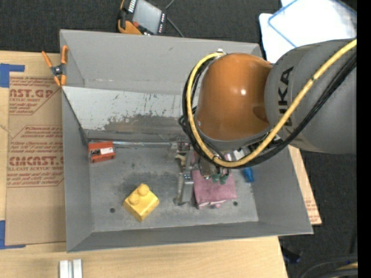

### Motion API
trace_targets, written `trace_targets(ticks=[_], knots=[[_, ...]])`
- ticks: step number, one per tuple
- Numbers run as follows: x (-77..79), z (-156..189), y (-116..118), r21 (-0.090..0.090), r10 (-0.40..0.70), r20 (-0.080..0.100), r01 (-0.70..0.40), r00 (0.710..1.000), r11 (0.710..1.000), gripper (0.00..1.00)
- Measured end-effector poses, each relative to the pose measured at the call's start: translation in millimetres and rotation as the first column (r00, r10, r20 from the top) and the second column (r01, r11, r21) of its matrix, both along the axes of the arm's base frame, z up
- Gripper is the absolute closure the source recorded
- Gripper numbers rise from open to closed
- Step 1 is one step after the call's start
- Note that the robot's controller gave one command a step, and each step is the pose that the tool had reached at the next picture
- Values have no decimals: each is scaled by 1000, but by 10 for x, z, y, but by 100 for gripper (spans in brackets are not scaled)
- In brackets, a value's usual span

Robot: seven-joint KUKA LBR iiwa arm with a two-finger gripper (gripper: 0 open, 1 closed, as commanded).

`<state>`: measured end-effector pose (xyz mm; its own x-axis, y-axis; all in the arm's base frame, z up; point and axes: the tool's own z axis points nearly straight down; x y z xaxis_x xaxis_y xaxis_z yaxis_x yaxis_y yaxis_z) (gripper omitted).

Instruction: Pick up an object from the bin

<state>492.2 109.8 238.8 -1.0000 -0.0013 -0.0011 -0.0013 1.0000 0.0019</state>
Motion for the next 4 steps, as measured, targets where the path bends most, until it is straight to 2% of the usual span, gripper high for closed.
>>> trace_targets(ticks=[2,3,4], knots=[[0,41,-8,-1,20,-3,-20,1000,1000,0],[-99,-665,-262,0,236,-3,-236,972,972,0],[-114,-455,434,3,204,11,-204,979,979,0]])
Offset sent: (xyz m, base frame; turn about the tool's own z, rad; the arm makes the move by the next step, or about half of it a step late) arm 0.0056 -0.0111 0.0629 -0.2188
